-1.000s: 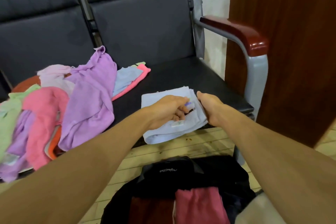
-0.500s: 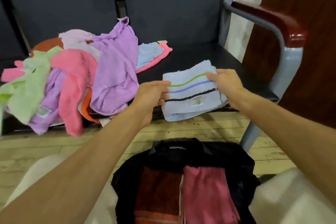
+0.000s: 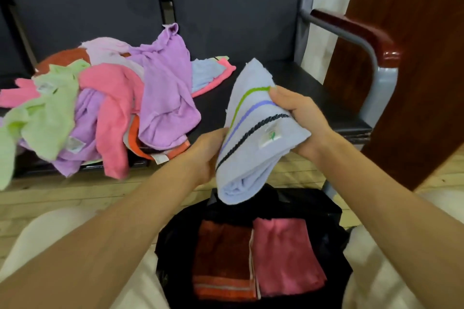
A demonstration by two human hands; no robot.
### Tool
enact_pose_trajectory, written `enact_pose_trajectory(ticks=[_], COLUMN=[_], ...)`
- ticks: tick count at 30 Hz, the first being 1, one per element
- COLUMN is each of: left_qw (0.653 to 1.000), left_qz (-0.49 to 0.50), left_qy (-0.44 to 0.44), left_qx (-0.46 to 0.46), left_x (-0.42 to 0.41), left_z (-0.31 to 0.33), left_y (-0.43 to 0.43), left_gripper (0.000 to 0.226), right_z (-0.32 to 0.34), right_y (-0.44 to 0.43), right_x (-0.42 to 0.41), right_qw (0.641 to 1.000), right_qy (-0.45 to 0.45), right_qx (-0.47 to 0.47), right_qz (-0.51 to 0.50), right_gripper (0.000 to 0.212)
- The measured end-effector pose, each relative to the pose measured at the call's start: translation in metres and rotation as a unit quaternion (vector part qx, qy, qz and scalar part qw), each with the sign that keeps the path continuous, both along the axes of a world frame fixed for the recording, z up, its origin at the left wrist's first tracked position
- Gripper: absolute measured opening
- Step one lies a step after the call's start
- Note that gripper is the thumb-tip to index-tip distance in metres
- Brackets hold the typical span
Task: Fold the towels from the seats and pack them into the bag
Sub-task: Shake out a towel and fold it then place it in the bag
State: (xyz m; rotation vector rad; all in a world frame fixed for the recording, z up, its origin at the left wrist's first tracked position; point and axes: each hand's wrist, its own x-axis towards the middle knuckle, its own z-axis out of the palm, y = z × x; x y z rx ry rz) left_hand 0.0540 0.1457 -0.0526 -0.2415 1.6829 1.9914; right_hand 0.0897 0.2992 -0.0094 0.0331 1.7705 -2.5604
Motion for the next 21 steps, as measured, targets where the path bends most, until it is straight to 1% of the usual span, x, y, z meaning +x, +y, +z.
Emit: enact_pose_trajectory(ticks=[2, 3, 5, 6, 7, 8, 10, 11, 13, 15, 16, 17, 18, 20, 21], left_qw=[0.997, 0.993, 0.983, 0.982, 0.984, 0.988, 0.99, 0.993, 0.999, 0.988, 0.979, 0.97, 0.959, 0.941, 0.932], left_qz=[-0.034, -0.063, -0.091, -0.092, -0.094, -0.094, -0.102, -0.087, -0.026, -0.014, -0.032, -0.052, -0.082, -0.125, -0.135], left_qy=[-0.049, -0.058, -0.1, -0.109, -0.102, -0.089, -0.074, -0.061, -0.001, 0.081, 0.106, 0.121, 0.129, 0.13, 0.131], left_qx=[0.057, 0.082, 0.121, 0.122, 0.114, 0.088, 0.066, 0.043, -0.041, -0.133, -0.17, -0.206, -0.237, -0.287, -0.309], left_x=[0.011, 0.015, 0.02, 0.022, 0.023, 0.024, 0.032, 0.034, 0.03, 0.028, 0.029, 0.028, 0.027, 0.025, 0.025], left_z=[-0.008, -0.012, -0.023, -0.026, -0.03, -0.035, -0.038, -0.04, -0.055, -0.073, -0.081, -0.094, -0.108, -0.135, -0.147], left_y=[-0.003, -0.006, -0.01, -0.012, -0.012, -0.012, -0.009, -0.006, 0.004, 0.018, 0.025, 0.031, 0.037, 0.048, 0.054], left_gripper=[0.023, 0.025, 0.035, 0.036, 0.031, 0.029, 0.027, 0.029, 0.032, 0.03, 0.037, 0.046, 0.051, 0.047, 0.045], right_z=[-0.009, -0.016, -0.036, -0.047, -0.057, -0.066, -0.084, -0.093, -0.109, -0.128, -0.139, -0.15, -0.163, -0.194, -0.21], right_y=[0.0, 0.001, 0.008, 0.014, 0.019, 0.025, 0.037, 0.042, 0.052, 0.061, 0.066, 0.071, 0.077, 0.087, 0.092], right_x=[0.008, 0.012, 0.018, 0.021, 0.023, 0.024, 0.027, 0.029, 0.033, 0.036, 0.038, 0.04, 0.042, 0.046, 0.048], right_qw=[0.999, 0.999, 0.998, 0.997, 0.996, 0.994, 0.987, 0.981, 0.967, 0.954, 0.949, 0.941, 0.93, 0.898, 0.883], right_qy=[-0.007, -0.012, -0.033, -0.051, -0.074, -0.099, -0.157, -0.189, -0.231, -0.234, -0.225, -0.214, -0.2, -0.179, -0.177], right_qx=[-0.041, -0.05, -0.054, -0.052, -0.049, -0.038, -0.003, 0.023, 0.092, 0.169, 0.204, 0.246, 0.299, 0.399, 0.432], right_qz=[0.015, 0.017, 0.016, 0.013, 0.009, -0.002, -0.033, -0.047, -0.061, -0.081, -0.087, -0.087, -0.08, -0.053, -0.045], right_gripper=[0.023, 0.026, 0.04, 0.047, 0.05, 0.049, 0.039, 0.035, 0.028, 0.023, 0.02, 0.018, 0.02, 0.028, 0.031])
